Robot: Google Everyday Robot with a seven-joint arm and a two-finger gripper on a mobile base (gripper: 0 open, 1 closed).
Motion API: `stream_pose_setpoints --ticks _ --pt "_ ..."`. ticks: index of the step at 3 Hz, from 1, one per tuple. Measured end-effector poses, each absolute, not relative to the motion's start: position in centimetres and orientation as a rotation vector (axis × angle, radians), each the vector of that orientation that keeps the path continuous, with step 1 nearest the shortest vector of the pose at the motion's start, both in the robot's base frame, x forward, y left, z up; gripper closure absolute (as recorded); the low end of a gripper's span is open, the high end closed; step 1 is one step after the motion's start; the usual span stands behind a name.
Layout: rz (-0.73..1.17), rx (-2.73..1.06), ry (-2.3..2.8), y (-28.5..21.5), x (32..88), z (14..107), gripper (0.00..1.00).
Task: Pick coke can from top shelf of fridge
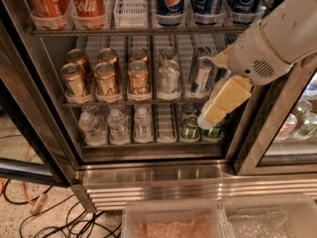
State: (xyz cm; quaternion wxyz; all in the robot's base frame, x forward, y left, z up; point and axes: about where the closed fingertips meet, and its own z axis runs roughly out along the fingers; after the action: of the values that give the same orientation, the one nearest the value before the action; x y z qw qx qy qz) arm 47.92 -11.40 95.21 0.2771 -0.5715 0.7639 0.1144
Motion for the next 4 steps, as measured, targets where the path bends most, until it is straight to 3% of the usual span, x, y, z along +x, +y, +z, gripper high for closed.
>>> stream_pose_setpoints --ticks 3,4 --pt "0.466 -1.441 1.655 -0.3 53.1 102.5 0.0" --pt "0.466 -1.441 1.655 -0.3 53.1 102.5 0.0"
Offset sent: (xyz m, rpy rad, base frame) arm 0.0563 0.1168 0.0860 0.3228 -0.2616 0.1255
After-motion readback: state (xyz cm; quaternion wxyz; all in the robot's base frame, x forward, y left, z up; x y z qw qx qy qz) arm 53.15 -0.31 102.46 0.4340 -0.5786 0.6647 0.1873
